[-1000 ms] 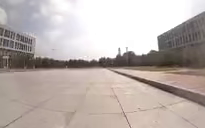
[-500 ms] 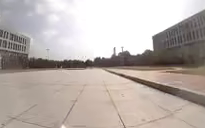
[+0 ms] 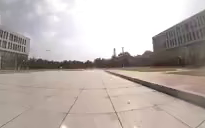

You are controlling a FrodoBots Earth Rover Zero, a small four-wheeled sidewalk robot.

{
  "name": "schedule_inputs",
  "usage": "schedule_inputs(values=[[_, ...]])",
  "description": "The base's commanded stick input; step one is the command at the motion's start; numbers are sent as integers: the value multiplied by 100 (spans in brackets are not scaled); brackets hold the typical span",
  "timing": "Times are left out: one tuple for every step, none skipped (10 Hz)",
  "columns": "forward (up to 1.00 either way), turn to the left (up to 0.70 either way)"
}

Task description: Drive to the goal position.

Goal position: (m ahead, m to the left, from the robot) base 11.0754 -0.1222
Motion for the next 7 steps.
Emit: schedule_inputs(values=[[70,0],[70,0],[70,0],[70,0],[70,0],[70,0],[70,0]])
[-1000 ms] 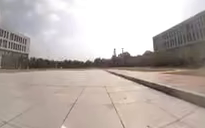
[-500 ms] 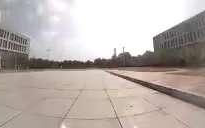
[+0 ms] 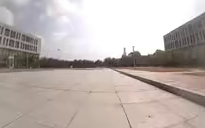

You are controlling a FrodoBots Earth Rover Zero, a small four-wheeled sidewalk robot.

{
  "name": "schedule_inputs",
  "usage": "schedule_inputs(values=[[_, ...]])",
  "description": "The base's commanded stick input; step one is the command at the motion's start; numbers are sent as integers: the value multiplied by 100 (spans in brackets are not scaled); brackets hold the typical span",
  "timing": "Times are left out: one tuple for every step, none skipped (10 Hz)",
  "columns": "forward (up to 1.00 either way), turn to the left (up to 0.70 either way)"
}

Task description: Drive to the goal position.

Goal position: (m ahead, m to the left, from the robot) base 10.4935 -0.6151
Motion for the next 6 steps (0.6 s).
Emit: schedule_inputs(values=[[70,0],[70,0],[70,0],[70,0],[70,0],[70,0]])
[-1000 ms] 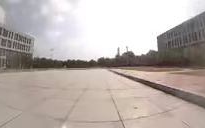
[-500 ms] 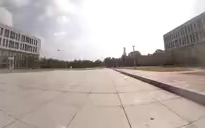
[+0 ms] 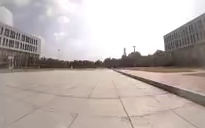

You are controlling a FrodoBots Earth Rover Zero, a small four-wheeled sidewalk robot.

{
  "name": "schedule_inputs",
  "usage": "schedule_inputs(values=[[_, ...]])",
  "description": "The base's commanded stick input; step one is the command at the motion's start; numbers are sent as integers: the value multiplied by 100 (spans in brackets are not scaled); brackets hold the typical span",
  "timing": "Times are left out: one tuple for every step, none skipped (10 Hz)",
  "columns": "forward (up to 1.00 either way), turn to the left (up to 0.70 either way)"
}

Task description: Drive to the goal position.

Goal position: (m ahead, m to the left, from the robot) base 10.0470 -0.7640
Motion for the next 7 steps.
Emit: schedule_inputs(values=[[70,0],[70,0],[70,0],[70,0],[70,0],[70,0],[70,0]])
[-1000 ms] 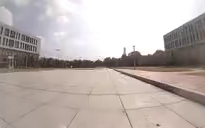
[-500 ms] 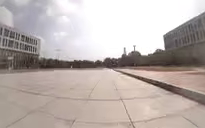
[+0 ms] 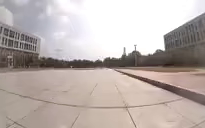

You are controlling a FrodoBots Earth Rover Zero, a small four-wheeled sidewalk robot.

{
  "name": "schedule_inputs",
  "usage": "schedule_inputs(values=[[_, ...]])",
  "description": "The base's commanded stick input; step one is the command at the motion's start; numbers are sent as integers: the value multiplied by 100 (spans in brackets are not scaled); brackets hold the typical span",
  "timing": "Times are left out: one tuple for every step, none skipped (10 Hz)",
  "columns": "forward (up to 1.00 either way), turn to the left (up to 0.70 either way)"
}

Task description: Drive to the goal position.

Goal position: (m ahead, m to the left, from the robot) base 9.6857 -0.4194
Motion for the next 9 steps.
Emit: schedule_inputs(values=[[70,0],[70,0],[70,0],[70,0],[70,0],[70,0],[70,0],[70,0],[70,0]])
